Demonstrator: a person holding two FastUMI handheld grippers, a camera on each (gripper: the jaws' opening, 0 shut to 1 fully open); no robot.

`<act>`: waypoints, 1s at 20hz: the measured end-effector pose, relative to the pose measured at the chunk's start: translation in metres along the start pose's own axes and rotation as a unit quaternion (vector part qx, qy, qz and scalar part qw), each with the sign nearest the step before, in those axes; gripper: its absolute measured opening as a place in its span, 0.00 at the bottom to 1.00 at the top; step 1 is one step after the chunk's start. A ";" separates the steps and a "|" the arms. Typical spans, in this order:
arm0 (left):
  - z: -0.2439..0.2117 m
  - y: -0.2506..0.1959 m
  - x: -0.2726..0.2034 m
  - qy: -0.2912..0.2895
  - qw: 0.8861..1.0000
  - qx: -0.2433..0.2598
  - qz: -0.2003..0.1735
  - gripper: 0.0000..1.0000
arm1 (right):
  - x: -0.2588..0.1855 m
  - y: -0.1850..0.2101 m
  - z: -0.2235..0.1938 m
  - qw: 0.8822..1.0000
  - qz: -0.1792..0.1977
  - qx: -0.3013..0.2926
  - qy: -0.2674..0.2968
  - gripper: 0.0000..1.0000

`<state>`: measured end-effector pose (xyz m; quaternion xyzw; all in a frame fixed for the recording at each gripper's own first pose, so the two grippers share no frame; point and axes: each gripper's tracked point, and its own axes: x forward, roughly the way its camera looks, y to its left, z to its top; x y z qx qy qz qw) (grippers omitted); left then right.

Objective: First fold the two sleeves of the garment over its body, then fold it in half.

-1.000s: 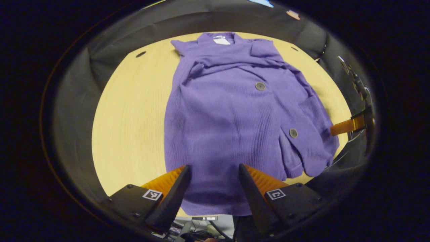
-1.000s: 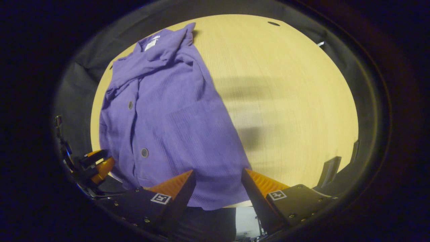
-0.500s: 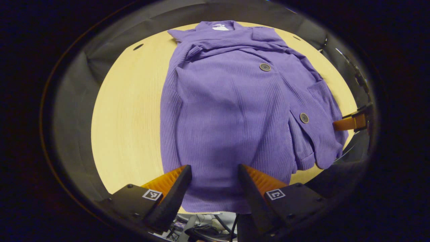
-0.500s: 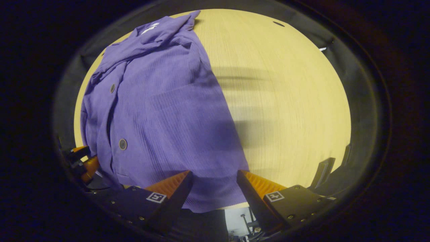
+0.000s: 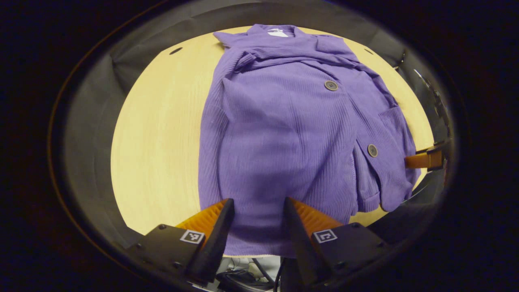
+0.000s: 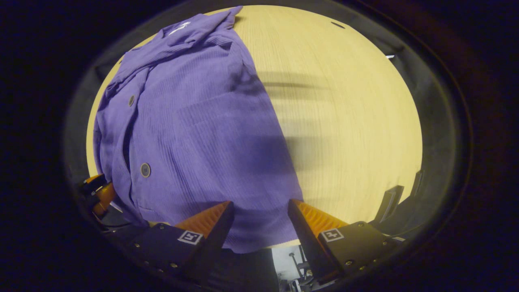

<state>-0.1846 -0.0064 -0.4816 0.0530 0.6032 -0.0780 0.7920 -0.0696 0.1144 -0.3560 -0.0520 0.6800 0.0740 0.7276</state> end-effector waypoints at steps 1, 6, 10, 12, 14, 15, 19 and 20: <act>0.003 0.004 0.000 -0.003 1.000 -0.006 0.010 0.63 | -0.001 0.001 -0.003 1.000 0.000 0.002 0.004 0.76; 0.004 0.009 0.003 0.005 0.999 -0.008 0.032 0.18 | -0.002 0.011 -0.002 1.000 0.021 0.014 0.013 0.25; 0.006 0.009 0.000 0.007 0.999 -0.006 0.044 0.07 | -0.006 0.013 0.002 0.999 0.030 0.029 -0.004 0.03; 0.006 0.009 -0.001 0.006 0.999 -0.010 0.039 0.07 | -0.005 0.013 0.004 0.999 0.038 0.037 0.000 0.04; 0.007 0.009 -0.001 0.009 0.999 -0.007 0.035 0.07 | -0.003 0.013 -0.001 0.998 0.043 0.043 0.004 0.04; 0.007 0.009 -0.002 0.009 0.999 -0.003 0.035 0.07 | -0.004 0.014 -0.001 0.998 0.044 0.045 0.004 0.04; 0.013 0.006 -0.010 0.009 0.999 -0.004 0.032 0.08 | -0.011 0.016 0.001 0.998 0.045 0.037 -0.005 0.04; 0.016 0.007 -0.013 0.006 0.999 -0.009 0.031 0.08 | -0.014 0.016 0.004 0.998 0.045 0.037 -0.013 0.01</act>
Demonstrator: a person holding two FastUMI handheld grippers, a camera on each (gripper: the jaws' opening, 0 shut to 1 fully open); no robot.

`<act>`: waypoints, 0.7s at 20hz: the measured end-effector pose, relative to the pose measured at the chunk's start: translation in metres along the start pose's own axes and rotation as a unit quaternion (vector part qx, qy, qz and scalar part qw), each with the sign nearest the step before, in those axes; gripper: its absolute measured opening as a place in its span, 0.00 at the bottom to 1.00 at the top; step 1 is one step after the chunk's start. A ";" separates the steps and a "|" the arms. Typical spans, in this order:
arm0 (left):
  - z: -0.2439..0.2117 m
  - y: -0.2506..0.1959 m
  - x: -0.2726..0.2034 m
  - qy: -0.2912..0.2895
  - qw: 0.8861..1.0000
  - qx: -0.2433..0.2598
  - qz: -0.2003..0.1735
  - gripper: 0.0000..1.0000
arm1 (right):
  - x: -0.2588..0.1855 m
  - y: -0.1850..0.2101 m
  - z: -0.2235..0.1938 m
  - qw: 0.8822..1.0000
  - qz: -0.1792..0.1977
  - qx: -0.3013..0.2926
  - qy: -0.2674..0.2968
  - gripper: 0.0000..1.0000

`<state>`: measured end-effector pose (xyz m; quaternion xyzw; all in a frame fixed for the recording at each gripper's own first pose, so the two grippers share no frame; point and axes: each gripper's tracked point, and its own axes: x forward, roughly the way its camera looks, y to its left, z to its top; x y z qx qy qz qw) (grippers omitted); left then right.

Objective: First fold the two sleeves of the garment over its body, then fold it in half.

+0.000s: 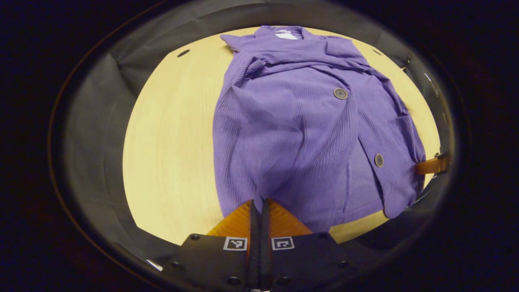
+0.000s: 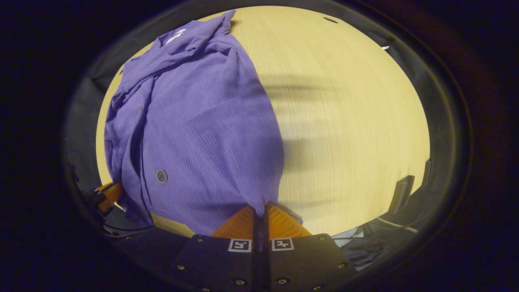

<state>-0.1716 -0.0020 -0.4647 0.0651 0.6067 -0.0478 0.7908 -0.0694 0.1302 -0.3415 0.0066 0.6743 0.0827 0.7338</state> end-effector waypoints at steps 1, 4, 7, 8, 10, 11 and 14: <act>0.003 0.001 -0.003 -0.004 1.000 -0.004 -0.001 0.08 | -0.005 0.001 0.002 1.000 0.003 0.000 -0.007 0.03; 0.018 0.004 -0.014 -0.019 1.000 -0.017 -0.003 0.07 | -0.017 0.011 0.015 0.999 0.020 0.007 -0.029 0.03; 0.037 0.009 -0.024 -0.039 0.999 -0.021 0.000 0.08 | -0.033 0.022 0.034 0.998 0.031 0.003 -0.054 0.03; 0.045 0.012 -0.027 -0.046 0.999 -0.021 0.002 0.07 | -0.037 0.025 0.041 0.997 0.033 0.000 -0.063 0.03; 0.064 0.016 -0.037 -0.067 0.998 -0.021 0.005 0.07 | -0.049 0.031 0.057 0.996 0.042 -0.004 -0.083 0.03; 0.074 0.017 -0.042 -0.078 0.997 -0.019 0.007 0.07 | -0.054 0.033 0.062 0.995 0.045 -0.005 -0.093 0.03; 0.117 0.019 -0.062 -0.121 0.992 -0.022 0.007 0.07 | -0.071 0.042 0.089 0.991 0.058 -0.004 -0.125 0.03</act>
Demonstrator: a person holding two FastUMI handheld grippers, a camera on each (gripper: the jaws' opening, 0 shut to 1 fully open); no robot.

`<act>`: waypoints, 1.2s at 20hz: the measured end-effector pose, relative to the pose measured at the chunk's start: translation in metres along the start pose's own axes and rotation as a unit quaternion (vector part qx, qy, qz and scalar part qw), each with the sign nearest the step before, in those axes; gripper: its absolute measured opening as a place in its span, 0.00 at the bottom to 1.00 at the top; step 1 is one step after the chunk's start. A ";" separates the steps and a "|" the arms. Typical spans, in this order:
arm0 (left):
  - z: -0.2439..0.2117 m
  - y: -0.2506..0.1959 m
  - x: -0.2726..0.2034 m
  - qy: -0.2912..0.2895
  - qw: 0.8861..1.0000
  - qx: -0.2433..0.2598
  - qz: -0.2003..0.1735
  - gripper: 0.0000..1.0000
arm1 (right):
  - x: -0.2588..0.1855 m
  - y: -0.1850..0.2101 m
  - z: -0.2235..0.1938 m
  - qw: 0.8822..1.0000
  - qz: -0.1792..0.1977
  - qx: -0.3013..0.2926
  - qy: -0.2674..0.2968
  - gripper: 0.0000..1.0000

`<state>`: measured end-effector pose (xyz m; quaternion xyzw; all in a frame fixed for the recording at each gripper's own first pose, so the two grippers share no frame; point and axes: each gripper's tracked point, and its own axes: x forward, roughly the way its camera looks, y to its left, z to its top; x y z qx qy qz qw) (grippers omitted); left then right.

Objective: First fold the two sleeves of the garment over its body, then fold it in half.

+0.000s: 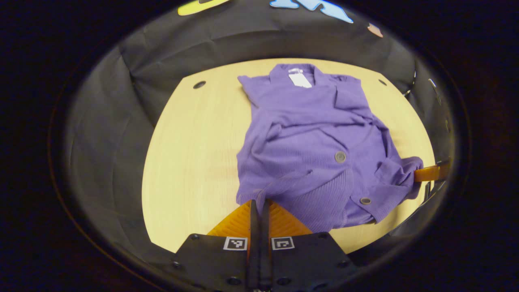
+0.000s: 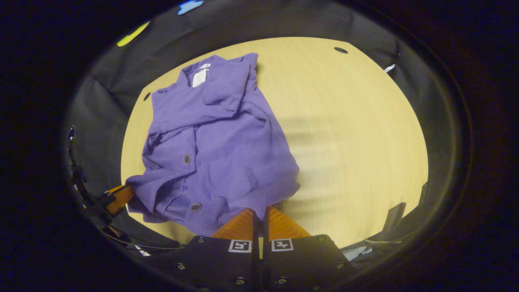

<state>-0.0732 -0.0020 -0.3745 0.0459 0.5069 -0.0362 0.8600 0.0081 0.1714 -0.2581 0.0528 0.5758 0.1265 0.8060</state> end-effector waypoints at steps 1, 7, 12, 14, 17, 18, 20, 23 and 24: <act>0.019 0.000 -0.003 -0.018 1.000 -0.001 0.000 0.07 | -0.002 0.002 0.010 1.000 0.003 -0.001 -0.010 0.03; 0.118 -0.007 -0.003 -0.088 0.996 0.029 -0.004 0.07 | -0.012 0.014 0.089 0.998 0.015 -0.008 -0.066 0.03; 0.186 -0.006 0.003 -0.135 0.990 0.031 -0.001 0.07 | -0.019 0.024 0.160 0.994 0.033 0.018 -0.105 0.03; 0.210 -0.006 0.014 -0.143 0.989 0.034 0.001 0.07 | -0.020 0.025 0.188 0.992 0.034 0.030 -0.120 0.03; 0.253 -0.003 0.025 -0.167 0.986 0.017 0.002 0.07 | -0.021 0.030 0.237 0.985 0.036 0.049 -0.160 0.03; 0.270 -0.001 0.031 -0.177 0.984 0.008 0.004 0.07 | -0.021 0.032 0.254 0.982 0.035 0.056 -0.174 0.03; 0.296 0.007 0.047 -0.185 0.983 -0.007 0.006 0.07 | -0.019 0.034 0.284 0.977 0.037 0.067 -0.200 0.02; 0.340 0.017 0.065 -0.211 0.977 -0.033 0.007 0.07 | -0.010 0.036 0.330 0.969 0.022 0.066 -0.238 0.02; 0.356 0.022 0.071 -0.229 0.972 -0.042 0.012 0.07 | -0.011 0.035 0.347 0.964 0.015 0.064 -0.256 0.02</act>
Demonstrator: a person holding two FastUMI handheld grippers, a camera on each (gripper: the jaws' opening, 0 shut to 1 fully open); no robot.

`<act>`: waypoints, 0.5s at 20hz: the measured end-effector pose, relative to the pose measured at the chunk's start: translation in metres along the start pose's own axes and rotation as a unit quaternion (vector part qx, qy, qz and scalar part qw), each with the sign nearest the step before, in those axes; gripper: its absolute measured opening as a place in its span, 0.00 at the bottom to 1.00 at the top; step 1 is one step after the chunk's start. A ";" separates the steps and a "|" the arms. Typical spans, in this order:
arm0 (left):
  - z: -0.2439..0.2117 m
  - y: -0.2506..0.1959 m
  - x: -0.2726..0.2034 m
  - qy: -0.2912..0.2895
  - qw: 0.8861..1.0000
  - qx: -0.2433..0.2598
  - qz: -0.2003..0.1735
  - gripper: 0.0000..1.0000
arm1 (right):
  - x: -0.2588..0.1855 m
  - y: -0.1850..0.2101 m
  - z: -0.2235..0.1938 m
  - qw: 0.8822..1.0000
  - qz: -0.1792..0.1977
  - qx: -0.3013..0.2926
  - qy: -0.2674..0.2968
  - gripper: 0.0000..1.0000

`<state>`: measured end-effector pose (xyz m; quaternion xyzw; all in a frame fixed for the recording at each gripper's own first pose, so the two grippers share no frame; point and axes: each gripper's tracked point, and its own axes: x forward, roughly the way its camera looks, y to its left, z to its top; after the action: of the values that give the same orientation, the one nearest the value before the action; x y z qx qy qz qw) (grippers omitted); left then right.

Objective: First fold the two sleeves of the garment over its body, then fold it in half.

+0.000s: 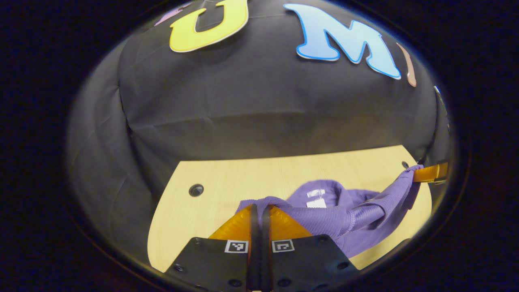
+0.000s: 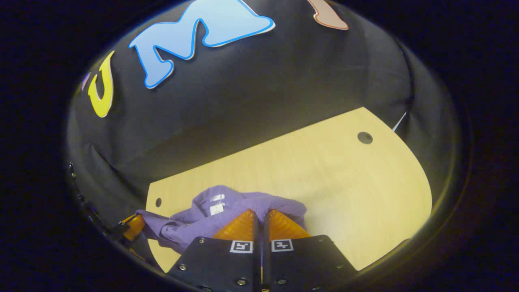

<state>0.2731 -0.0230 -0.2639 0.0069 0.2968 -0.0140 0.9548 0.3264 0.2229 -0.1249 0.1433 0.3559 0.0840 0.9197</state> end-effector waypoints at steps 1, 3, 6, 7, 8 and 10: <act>0.014 0.003 0.013 -0.025 1.000 -0.010 0.006 0.07 | 0.011 0.002 0.013 1.000 -0.002 -0.003 -0.023 0.02; 0.017 0.004 0.038 -0.030 0.999 -0.021 0.018 0.07 | 0.033 0.007 0.027 0.999 -0.007 -0.013 -0.051 0.02; 0.002 0.001 0.070 -0.013 1.000 -0.009 0.026 0.07 | 0.062 0.006 0.023 0.998 -0.018 -0.032 -0.048 0.02; -0.002 -0.002 0.077 -0.011 1.000 -0.011 0.025 0.06 | 0.074 0.006 0.018 0.998 -0.023 -0.040 -0.045 0.02; -0.005 -0.002 0.084 -0.010 1.000 -0.015 0.024 0.06 | 0.084 0.003 0.013 0.997 -0.029 -0.049 -0.042 0.02; -0.016 -0.002 0.098 -0.002 1.000 -0.018 0.022 0.06 | 0.094 0.000 0.005 0.997 -0.036 -0.063 -0.038 0.02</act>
<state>0.3447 -0.0268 -0.3327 -0.0041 0.2947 0.0125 0.9555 0.3986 0.2465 -0.1808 0.0754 0.3193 0.0679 0.9422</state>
